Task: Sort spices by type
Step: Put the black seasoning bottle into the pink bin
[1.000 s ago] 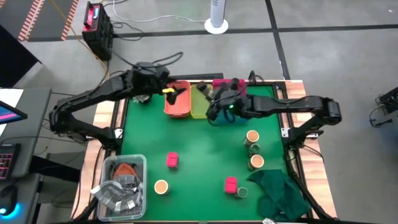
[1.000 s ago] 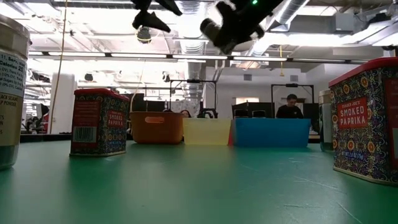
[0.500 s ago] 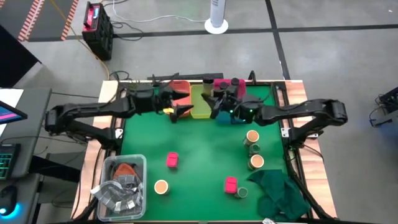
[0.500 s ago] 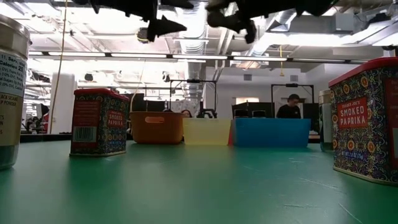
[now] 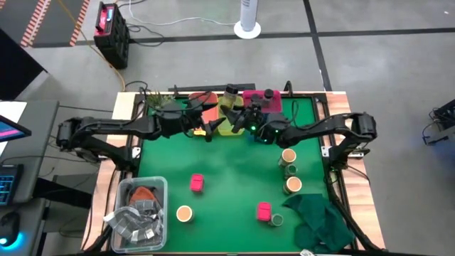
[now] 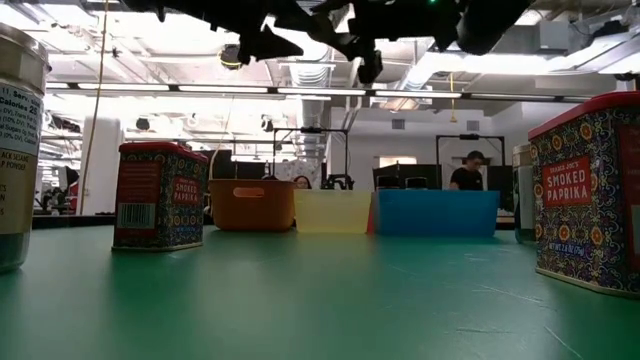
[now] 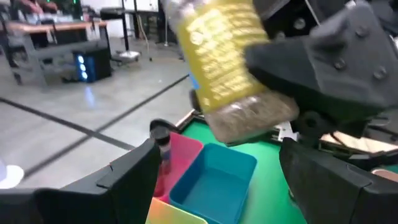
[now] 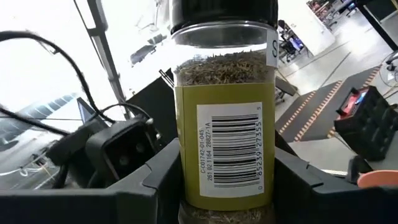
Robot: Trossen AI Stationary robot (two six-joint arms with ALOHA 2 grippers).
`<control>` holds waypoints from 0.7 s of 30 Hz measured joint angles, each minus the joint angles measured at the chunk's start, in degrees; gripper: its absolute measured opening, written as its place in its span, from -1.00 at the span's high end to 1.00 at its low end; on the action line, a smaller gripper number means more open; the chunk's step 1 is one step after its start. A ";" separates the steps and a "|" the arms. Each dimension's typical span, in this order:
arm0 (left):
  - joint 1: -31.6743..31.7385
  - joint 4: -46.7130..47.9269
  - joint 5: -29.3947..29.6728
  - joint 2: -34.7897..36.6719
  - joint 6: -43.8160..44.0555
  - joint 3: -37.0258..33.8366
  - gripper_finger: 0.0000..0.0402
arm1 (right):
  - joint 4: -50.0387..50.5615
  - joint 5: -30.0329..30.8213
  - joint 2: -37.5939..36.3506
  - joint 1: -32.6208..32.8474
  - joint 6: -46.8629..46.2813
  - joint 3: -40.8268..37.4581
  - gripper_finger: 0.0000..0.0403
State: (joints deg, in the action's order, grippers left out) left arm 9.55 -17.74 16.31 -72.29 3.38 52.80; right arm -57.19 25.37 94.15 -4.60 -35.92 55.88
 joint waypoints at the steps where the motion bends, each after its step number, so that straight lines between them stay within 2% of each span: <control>1: -0.20 -0.37 0.15 0.00 -0.89 0.00 -0.58 | 0.01 0.00 0.00 0.00 0.00 0.38 -0.02; 6: -1.48 -1.81 2.36 -1.10 -3.67 0.00 -0.58 | 0.33 0.04 -0.02 0.00 0.23 1.39 -0.02; 9: -1.93 -7.79 2.44 -2.61 -6.22 0.16 -0.58 | 1.01 0.06 -0.07 0.00 0.40 1.87 -0.02; 13: -1.90 -10.08 3.57 -2.96 -7.10 0.00 -0.58 | 1.63 0.21 0.00 0.39 0.52 1.86 -0.02; 21: -2.24 -8.99 3.75 -2.69 -8.40 0.07 -0.59 | 1.59 0.16 -0.28 0.44 1.98 1.84 -0.02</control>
State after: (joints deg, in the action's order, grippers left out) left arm 7.30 -26.73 20.07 -74.98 -5.02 52.86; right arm -55.60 25.53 93.87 -4.16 -33.94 57.72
